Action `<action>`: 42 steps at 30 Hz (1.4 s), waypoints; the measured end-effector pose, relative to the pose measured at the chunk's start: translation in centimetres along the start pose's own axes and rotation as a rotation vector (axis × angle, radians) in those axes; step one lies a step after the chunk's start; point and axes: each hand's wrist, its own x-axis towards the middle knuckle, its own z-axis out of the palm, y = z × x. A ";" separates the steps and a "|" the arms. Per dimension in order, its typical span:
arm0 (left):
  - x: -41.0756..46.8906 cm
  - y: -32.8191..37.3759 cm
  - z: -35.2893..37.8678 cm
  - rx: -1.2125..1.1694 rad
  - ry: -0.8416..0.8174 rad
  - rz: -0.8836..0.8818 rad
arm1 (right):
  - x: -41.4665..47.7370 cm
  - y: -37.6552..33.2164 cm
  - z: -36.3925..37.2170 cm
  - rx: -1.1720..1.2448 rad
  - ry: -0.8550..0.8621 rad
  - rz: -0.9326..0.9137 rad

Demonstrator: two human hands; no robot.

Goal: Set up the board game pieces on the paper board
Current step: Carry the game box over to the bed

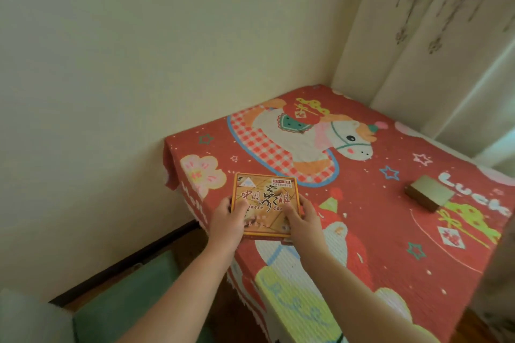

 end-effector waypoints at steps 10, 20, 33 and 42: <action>5.1 3.1 6.6 0.086 -0.167 0.048 | 4.9 -1.0 -4.6 0.110 0.185 0.001; 10.0 5.4 15.3 0.168 -0.464 0.071 | 9.6 -0.4 -10.3 0.191 0.464 0.031; 26.7 7.1 16.9 0.359 -0.758 0.124 | 22.2 -1.4 -3.5 0.225 0.704 0.147; 31.7 4.9 18.2 0.435 -0.969 0.076 | 24.7 0.3 -0.6 0.285 0.883 0.237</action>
